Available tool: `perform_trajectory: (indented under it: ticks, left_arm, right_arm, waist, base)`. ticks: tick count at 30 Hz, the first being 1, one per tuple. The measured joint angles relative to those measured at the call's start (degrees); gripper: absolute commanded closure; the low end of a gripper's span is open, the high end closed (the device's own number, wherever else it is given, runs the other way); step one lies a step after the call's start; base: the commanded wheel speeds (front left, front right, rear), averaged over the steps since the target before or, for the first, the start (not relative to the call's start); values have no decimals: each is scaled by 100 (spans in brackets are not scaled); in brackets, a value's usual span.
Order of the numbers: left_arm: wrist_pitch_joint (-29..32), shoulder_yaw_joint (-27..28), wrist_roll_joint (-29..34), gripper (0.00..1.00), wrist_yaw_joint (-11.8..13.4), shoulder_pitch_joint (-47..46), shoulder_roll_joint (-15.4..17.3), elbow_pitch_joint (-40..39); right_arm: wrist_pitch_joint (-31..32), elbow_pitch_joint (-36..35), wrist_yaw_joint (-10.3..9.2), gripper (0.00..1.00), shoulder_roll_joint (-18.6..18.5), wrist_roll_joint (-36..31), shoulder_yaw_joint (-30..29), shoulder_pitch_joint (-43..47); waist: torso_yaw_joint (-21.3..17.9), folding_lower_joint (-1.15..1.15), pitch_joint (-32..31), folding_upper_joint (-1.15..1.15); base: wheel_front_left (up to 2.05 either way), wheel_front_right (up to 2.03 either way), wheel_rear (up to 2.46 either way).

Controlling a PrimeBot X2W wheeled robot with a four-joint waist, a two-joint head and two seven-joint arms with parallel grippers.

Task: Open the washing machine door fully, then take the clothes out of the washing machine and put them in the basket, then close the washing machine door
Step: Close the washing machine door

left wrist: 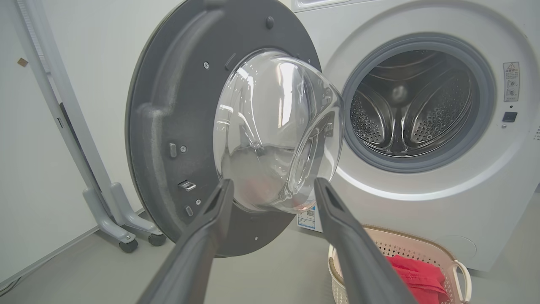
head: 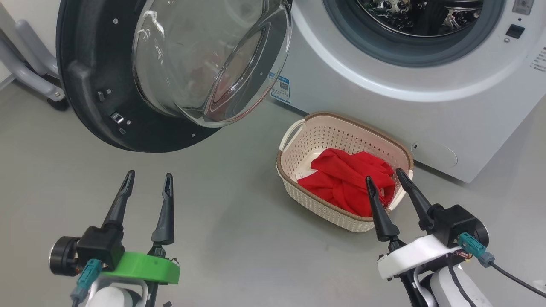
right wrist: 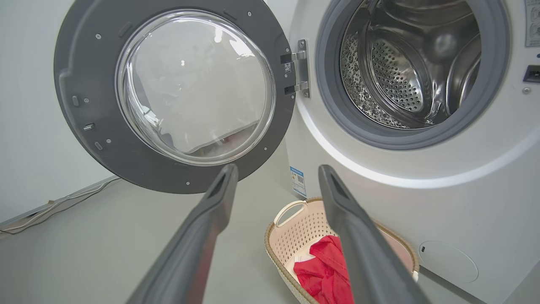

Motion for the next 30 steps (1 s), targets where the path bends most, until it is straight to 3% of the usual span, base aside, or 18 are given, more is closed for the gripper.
perform_trajectory:
  ticks: [15, 16, 17, 18, 19, 26, 30]
  left_arm:
    - [0, -15, -33, 0, 0, 1, 0, -19]
    - [0, -15, -41, 24, 0, 1, 0, -24]
    - [0, -16, -41, 67, 0, 1, 0, -31]
    - [0, -19, -41, 93, 0, 1, 0, -37]
    - [0, -21, -41, 100, 0, 1, 0, -43]
    - [0, 27, -9, 100, -60, -3, -2, -210]
    - [-1, 331, -15, 100, -60, -32, -5, -510]
  right_arm:
    - [0, 13, 0, 0, -7, 8, -3, -24]
    - [0, 13, 0, 0, -9, 8, -3, -24]
    - [0, 13, 0, 0, -11, 8, -2, -25]
    - [0, 13, 0, 0, -13, 8, -2, -25]
    - [0, 12, 0, 0, -15, 8, -2, -25]
    - [0, -89, -4, 0, -47, 0, -11, -26]
    - [0, -164, -5, 0, -80, -20, -13, -28]
  waist:
    - [-7, 0, 3, 0]
    - [-7, 0, 3, 0]
    - [-8, 0, 4, 0]
    - [-8, 0, 7, 0]
    - [-8, 0, 11, 0]
    - [0, 0, 163, 0]
    - [-5, 0, 304, 0]
  base:
    - [0, 0, 0]
    - [0, 0, 0]
    - [0, 0, 0]
    - [0, 0, 0]
    - [0, 0, 0]
    - [0, 0, 0]
    - [0, 0, 0]
